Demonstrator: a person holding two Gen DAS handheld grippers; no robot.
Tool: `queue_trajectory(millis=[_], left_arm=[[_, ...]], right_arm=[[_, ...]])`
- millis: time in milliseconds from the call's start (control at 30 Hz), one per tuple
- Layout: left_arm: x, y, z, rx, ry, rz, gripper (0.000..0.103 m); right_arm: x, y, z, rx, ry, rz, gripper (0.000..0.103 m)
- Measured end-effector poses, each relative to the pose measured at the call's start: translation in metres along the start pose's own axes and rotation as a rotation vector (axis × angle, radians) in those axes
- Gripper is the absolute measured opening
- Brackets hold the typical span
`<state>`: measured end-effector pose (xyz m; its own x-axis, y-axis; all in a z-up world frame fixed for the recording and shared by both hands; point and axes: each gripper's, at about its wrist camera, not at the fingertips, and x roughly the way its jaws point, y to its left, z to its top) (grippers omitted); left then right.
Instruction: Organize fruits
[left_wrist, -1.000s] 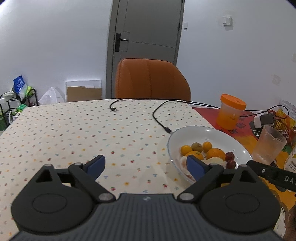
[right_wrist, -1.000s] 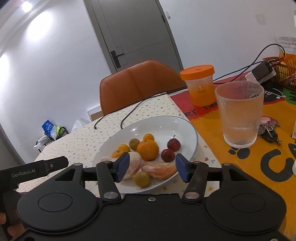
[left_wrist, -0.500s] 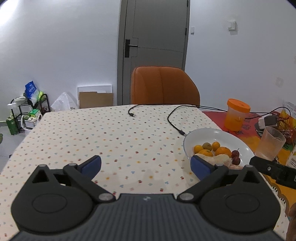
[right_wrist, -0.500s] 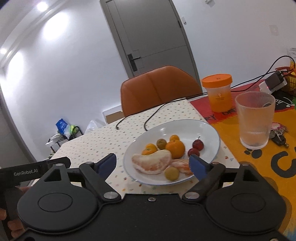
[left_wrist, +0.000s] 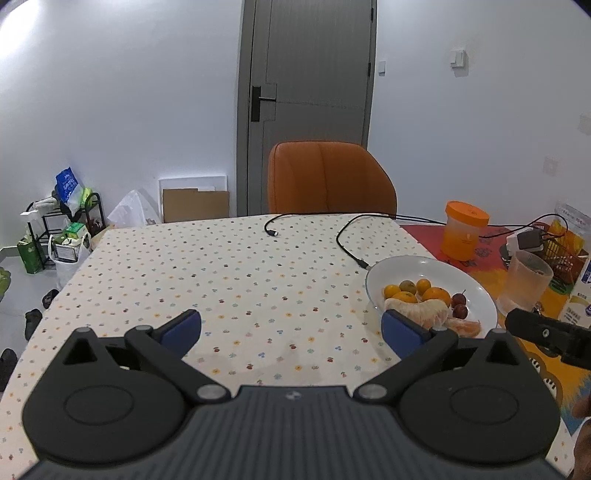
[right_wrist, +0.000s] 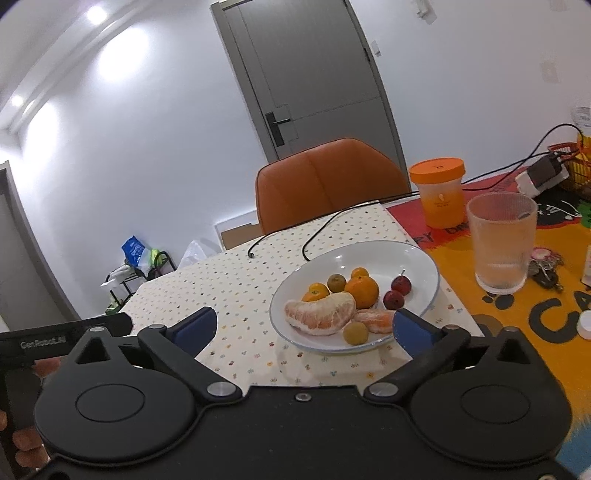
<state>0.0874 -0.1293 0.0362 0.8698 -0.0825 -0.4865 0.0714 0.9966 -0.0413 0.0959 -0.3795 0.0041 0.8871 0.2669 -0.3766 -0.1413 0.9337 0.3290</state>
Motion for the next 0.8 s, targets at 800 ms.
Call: queue_trajectory(millis=[800], left_arm=[[-0.058, 0.024, -0.014, -0.002, -0.042, 0.024, 0.103]], right_arm=[[-0.039, 0.033, -0.016, -0.075, 0.028, 0.043, 0.103]])
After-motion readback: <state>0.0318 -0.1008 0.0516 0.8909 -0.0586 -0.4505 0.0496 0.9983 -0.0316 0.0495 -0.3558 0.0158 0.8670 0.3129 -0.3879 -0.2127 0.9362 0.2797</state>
